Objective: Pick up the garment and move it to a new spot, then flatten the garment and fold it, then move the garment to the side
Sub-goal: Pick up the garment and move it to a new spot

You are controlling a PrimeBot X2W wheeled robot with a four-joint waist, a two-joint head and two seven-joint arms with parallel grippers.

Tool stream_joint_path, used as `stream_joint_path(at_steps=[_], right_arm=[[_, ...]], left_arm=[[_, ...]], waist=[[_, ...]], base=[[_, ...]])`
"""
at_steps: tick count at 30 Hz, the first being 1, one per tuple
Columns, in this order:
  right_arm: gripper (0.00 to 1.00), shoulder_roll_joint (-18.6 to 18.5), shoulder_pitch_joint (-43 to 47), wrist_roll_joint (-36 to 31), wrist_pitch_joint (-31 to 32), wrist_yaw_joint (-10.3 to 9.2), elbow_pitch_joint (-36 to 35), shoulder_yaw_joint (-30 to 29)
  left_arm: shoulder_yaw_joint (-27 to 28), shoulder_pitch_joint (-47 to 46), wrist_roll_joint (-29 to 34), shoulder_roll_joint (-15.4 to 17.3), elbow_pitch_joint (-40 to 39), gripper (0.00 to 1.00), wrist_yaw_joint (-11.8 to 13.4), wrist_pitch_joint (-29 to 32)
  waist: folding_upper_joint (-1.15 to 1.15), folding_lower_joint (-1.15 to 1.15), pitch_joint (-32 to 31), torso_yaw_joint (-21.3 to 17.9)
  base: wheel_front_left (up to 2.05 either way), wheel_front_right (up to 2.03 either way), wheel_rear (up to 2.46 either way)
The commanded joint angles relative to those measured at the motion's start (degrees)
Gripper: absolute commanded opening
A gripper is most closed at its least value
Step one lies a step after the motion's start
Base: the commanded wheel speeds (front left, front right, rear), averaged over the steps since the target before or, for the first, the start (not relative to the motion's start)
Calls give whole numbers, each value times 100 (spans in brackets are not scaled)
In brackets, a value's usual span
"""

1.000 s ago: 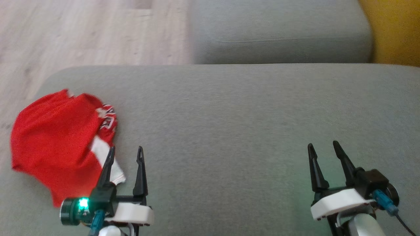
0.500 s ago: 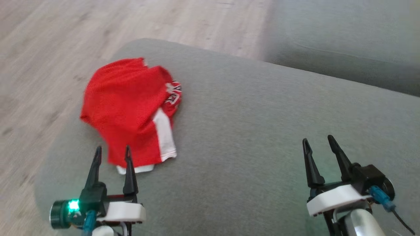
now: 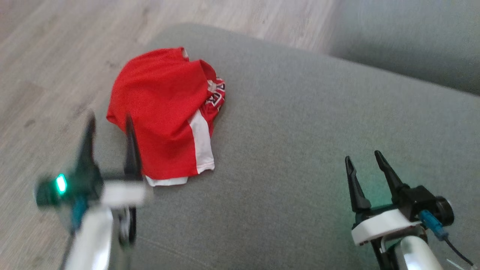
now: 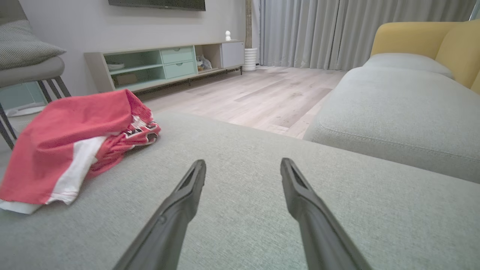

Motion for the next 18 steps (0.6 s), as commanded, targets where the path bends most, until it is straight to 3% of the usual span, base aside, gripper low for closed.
stream_joint_path(at_steps=[1, 5, 9, 14, 18], right_arm=[[100, -104, -330, -141, -63, -4, -220, 67], [100, -400, -503, -258, -63, -4, -315, 97], [100, -749, -682, -286, -63, -4, -410, 189], [100, -1059, -810, -283, -63, -4, -533, 222], [100, -1250, -859, -263, -63, -4, -635, 224]], left_arm=[[243, -934, -49, 144, -196, 100, -119, -55], [110, -2197, -152, 305, 587, 100, -590, -10], [-335, -3411, -117, 497, 1565, 100, -950, 740], [-628, -4262, -338, 622, 2599, 100, -1061, 1669], [-555, -4618, -726, 669, 3708, 100, -1077, 2550]], waist=[[0, 0, 445, -102], [0, 0, 959, -250], [0, 0, 1402, -459], [0, 0, 1738, -655], [0, 0, 1936, -853]], base=[[0, 0, 0], [0, 0, 0], [0, 0, 0], [0, 0, 0], [0, 0, 0]])
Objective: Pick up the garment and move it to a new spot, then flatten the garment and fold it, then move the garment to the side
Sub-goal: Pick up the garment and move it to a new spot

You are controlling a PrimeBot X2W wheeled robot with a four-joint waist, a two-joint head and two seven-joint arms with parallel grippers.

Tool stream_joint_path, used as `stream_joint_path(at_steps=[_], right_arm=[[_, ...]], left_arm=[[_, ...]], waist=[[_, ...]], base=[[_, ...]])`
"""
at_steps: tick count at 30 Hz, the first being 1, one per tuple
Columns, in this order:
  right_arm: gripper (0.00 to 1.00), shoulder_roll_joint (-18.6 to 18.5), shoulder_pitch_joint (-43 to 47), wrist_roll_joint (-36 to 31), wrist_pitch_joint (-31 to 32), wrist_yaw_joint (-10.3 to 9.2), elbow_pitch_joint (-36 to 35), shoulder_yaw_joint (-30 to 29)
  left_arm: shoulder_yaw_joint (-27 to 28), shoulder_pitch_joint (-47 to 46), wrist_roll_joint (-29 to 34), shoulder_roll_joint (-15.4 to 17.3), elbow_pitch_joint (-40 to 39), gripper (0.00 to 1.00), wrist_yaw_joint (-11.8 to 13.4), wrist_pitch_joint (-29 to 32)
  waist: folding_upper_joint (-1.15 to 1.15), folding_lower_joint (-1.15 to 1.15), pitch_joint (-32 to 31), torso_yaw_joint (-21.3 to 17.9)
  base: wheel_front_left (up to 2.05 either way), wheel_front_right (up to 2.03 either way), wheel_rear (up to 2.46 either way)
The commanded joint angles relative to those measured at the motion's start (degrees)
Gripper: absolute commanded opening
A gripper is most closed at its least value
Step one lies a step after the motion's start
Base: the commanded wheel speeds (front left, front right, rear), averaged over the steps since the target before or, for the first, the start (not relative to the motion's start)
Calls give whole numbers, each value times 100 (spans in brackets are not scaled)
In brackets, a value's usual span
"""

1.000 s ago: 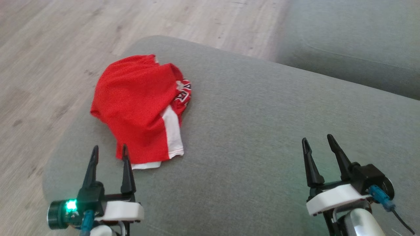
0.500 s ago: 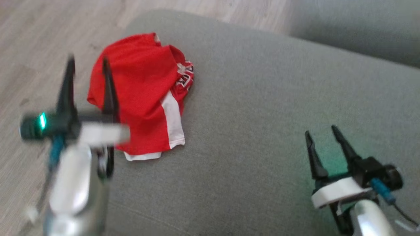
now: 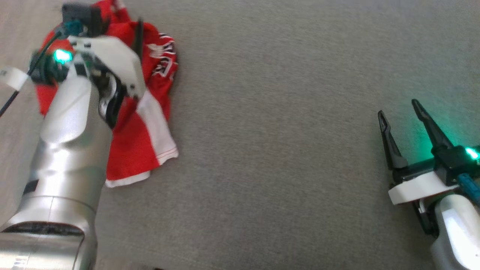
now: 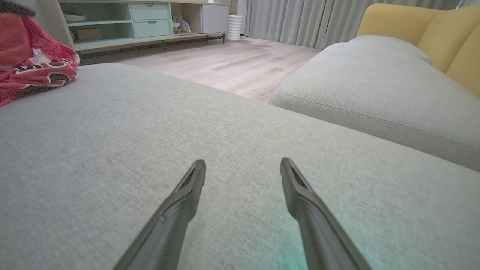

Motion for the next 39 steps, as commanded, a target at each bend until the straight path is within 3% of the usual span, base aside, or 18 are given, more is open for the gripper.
stream_joint_path(at_steps=[1, 5, 6, 7, 16, 21, 29, 37, 39], right_arm=[[100, -75, -85, 7, -62, -4, -223, 118], [100, -112, -47, 7, -62, -4, -314, 48], [100, -115, -30, 8, -62, -4, -325, 28], [100, -119, -11, 11, -62, -4, -330, 15], [100, 188, -5, 57, -62, -4, -205, 118], [100, 547, -29, 108, -62, -4, -103, 230], [100, 1038, -16, 270, -62, -4, -132, 283], [100, 1143, -36, 680, -62, -4, -334, 334], [100, 1144, -46, 780, -62, -4, -352, 366]], left_arm=[[155, -82, -53, 320, 22, 100, -24, 165], [120, -137, -120, 491, 524, 100, -27, 347], [115, -144, -135, 506, 569, 40, -28, 261], [108, -151, -153, 515, 604, 0, -28, 160], [-338, -540, -368, 628, 109, 0, -31, -1152], [-896, -844, -682, 822, -707, 0, -31, -1370], [-1689, -1271, -1092, 1162, -2386, 0, -31, -1442], [-2071, -1324, -1618, 682, -2822, 0, -31, -1524], [-2122, -1261, -1669, 621, -2802, 0, -31, -1555]], waist=[[0, -2, 177, -223], [0, -2, 210, -350], [0, -2, 202, -355], [0, -2, 187, -355], [0, -2, -408, -424], [0, -2, -963, -766], [0, -2, -1595, -1981], [0, -2, -1546, -3479], [0, -2, -1514, -3652]], base=[[0, 0, 0], [0, 0, 0], [0, 0, 0], [0, 0, 0], [0, 0, 0], [0, 0, 0], [0, 0, 0], [0, 0, 0], [0, 0, 0]])
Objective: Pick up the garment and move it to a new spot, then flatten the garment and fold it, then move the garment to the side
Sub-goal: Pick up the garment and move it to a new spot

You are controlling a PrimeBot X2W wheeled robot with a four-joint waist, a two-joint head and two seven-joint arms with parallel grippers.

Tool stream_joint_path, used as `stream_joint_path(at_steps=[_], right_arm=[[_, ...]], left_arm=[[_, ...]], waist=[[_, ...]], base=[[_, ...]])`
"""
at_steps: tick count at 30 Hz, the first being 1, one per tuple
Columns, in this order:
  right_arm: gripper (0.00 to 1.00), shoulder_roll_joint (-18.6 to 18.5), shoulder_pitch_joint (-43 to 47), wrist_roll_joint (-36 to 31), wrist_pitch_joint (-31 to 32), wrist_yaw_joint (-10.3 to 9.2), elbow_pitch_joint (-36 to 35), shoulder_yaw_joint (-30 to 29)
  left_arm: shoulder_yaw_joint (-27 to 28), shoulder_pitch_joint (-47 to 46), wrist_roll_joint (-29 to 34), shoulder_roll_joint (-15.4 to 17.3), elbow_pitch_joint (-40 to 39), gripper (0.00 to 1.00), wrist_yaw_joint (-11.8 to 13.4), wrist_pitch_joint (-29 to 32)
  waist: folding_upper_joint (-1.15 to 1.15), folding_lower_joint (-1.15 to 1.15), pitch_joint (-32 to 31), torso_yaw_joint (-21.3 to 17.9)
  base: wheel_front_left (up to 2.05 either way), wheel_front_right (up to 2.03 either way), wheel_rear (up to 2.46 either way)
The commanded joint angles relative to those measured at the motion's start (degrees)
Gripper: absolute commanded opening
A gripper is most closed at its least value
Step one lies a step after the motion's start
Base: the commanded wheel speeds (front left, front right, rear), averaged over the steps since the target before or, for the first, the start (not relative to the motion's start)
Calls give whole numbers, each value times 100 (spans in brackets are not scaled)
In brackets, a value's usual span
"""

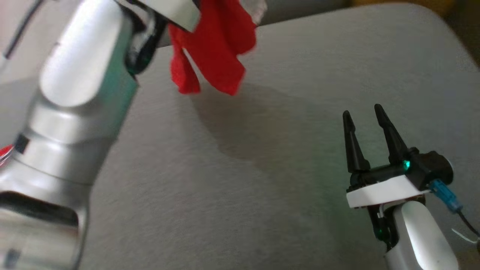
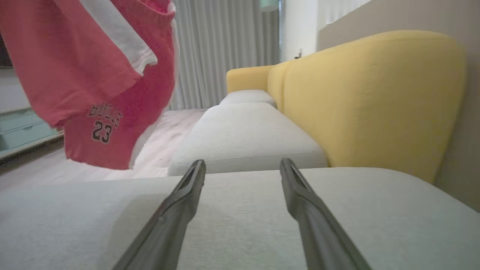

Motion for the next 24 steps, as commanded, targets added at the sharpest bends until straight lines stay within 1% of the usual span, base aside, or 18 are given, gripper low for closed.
stream_joint_path(at_steps=[1, 4, 7, 9, 12, 13, 14, 15, 16, 20, 22, 24], right_arm=[[100, 51, -121, 94, -61, -4, -223, 179], [100, 52, -140, 309, -61, -4, -251, 247], [100, 52, -127, 511, -61, -4, -251, 282], [100, 52, -110, 612, -61, -4, -237, 303], [100, 52, -123, 750, -61, -4, -197, 368], [100, 53, -126, 785, -61, -4, -177, 386], [100, 53, -124, 814, -61, -4, -159, 391], [100, 53, -118, 833, -61, -4, -143, 382], [100, 53, -109, 857, -61, -4, -119, 311], [100, 53, -60, 790, -61, -4, -60, 148], [100, 53, 2, 702, -61, -4, -35, 49], [100, 53, 95, 604, -61, -4, -10, -36]], left_arm=[[95, -142, -48, 97, -135, 0, 9, -60], [-9, 283, -208, -43, 0, 0, 9, -279], [-145, 1008, -381, -106, 327, 0, 10, -523], [-236, 1561, -516, -181, 644, 0, 10, -705], [-379, 2232, -511, -233, 1170, 0, 10, -992], [-399, 2407, -456, -245, 1316, 20, 12, -1063], [-390, 2578, -423, -287, 1433, 100, 27, -1104], [-353, 2720, -371, -333, 1467, 100, 51, -1127], [-20, 2998, -201, -431, 1098, 100, 223, -1137], [597, 3807, 652, -500, -87, 100, 688, -1140], [853, 4261, 1015, -558, -649, 100, 852, -1140], [1098, 4696, 1283, -617, -1048, 100, 1002, -1141]], waist=[[0, 0, -4, -942], [0, 0, 133, -1345], [0, 0, 284, -1618], [0, 0, 406, -1706], [0, 0, 577, -1743], [0, 0, 606, -1727], [0, 0, 622, -1694], [0, 0, 631, -1650], [0, 0, 629, -1511], [0, 0, 476, -1159], [0, 0, 346, -946], [0, 0, 187, -727]], base=[[0, 0, 0], [0, 0, 0], [0, 0, 0], [0, 0, 0], [0, 0, 0], [0, 0, 0], [0, 0, 0], [0, 0, 0], [0, 0, 0], [0, 0, 0], [0, 0, 0], [0, 0, 0]])
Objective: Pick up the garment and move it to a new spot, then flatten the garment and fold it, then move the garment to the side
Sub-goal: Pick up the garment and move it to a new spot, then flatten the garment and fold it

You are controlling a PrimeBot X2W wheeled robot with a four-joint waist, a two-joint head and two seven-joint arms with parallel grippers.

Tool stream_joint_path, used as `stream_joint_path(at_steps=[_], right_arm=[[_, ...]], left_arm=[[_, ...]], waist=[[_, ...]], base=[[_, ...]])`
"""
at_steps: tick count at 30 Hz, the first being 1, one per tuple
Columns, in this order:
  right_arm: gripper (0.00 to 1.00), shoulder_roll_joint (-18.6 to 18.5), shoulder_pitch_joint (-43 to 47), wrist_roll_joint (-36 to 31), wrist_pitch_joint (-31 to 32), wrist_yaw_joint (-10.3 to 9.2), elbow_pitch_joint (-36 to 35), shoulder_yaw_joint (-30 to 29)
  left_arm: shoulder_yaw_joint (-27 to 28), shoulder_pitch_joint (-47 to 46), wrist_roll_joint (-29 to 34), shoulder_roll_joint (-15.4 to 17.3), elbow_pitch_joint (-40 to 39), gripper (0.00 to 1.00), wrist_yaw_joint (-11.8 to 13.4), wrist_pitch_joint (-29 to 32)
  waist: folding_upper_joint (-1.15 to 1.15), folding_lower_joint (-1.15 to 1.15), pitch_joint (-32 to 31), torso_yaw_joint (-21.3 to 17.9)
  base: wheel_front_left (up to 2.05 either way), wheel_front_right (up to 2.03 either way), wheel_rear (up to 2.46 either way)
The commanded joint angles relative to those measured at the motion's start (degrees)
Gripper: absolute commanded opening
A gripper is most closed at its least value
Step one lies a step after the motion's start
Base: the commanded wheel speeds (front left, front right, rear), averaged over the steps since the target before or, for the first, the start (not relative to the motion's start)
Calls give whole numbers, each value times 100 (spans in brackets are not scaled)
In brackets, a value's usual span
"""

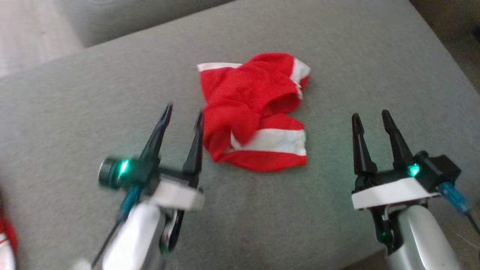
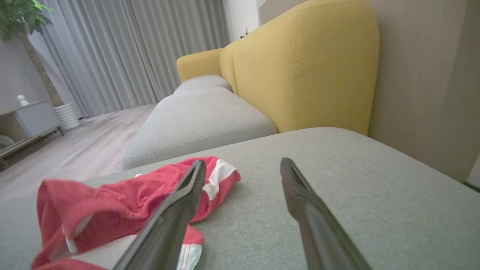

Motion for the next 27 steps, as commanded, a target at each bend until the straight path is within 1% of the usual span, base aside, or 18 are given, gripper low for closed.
stream_joint_path(at_steps=[1, 6, 8, 12, 18, 19, 22, 27], right_arm=[[100, -9, 93, -89, -62, -4, -134, 64], [100, -9, 434, -446, -62, -4, -114, -25], [100, -8, 595, -606, -62, -4, -146, -68], [100, -8, 926, -798, -62, -4, -265, -149], [100, -8, 1269, -929, -62, -4, -395, -202], [100, -8, 1269, -929, -62, -4, -395, -202], [100, -8, 1351, -988, -62, -4, -433, -192], [100, -8, 1387, -1010, -62, -4, -427, -144]], left_arm=[[408, 208, 44, -58, -359, 100, 111, -35], [987, 1087, 335, -193, -1021, 100, 226, -35], [1228, 1408, 359, -234, -1233, 100, 327, -35], [1544, 1985, 424, -272, -1614, 100, 469, -35], [1467, 2653, 604, -279, -1872, 100, 624, -35], [1467, 2653, 604, -279, -1872, 100, 624, -35], [1433, 2850, 482, -279, -1850, 100, 726, -35], [1334, 2919, 586, -280, -1721, 100, 765, -36]], waist=[[0, 0, -339, 399], [0, 0, -716, 884], [0, 0, -872, 1055], [0, 0, -1112, 1301], [0, 0, -1350, 1488], [0, 0, -1350, 1488], [0, 0, -1406, 1538], [0, 0, -1456, 1606]], base=[[0, 0, 0], [0, 0, 0], [0, 0, 0], [0, 0, 0], [0, 0, 0], [0, 0, 0], [0, 0, 0], [0, 0, 0]])
